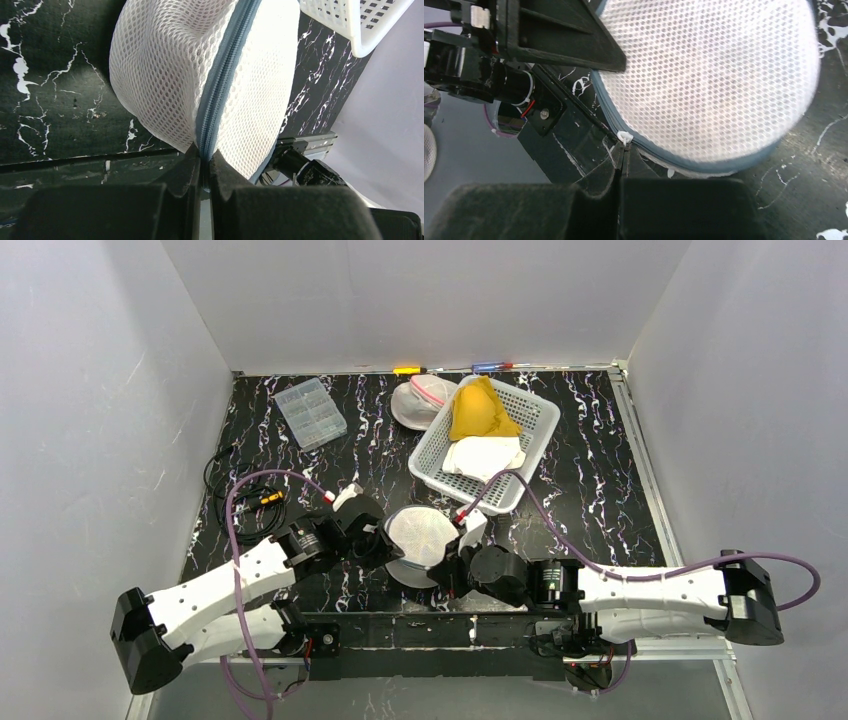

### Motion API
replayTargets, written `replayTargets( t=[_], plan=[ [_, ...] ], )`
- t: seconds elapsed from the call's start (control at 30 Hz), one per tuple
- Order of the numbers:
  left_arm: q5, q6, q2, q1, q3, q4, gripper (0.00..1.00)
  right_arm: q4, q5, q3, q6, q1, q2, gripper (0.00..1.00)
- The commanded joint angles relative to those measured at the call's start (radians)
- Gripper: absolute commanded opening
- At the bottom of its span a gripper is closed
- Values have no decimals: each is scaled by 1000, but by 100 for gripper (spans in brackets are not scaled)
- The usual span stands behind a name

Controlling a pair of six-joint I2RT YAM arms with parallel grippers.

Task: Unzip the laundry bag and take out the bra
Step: Unzip the laundry bag at the center of the board.

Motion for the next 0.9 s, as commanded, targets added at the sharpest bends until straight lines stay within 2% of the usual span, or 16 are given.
replayTargets(
  t=[0.0,0.27,0.5,0.57,0.63,0.67,0.7,0.87],
  plan=[
    [-101,38,-30,2,15,-99,0,-89,82,6,25,2,-53,1],
    [-71,112,-24,29,21,-79,0,-133,136,-17,46,2,-89,1],
    [78,235,31,137,36,6,1,-39,83,-21,9,3,-66,1],
    [103,254,26,138,45,14,14,-31,75,-14,7,3,-49,1],
    [122,257,8,138,43,15,31,-18,61,-9,5,2,-38,1],
    [150,254,-5,138,40,14,43,-13,54,-8,5,2,-32,1],
    [169,249,-18,138,38,6,49,-11,48,-6,6,3,-25,1],
    [247,174,-105,107,3,-50,58,47,13,2,2,3,0,1]
  ],
)
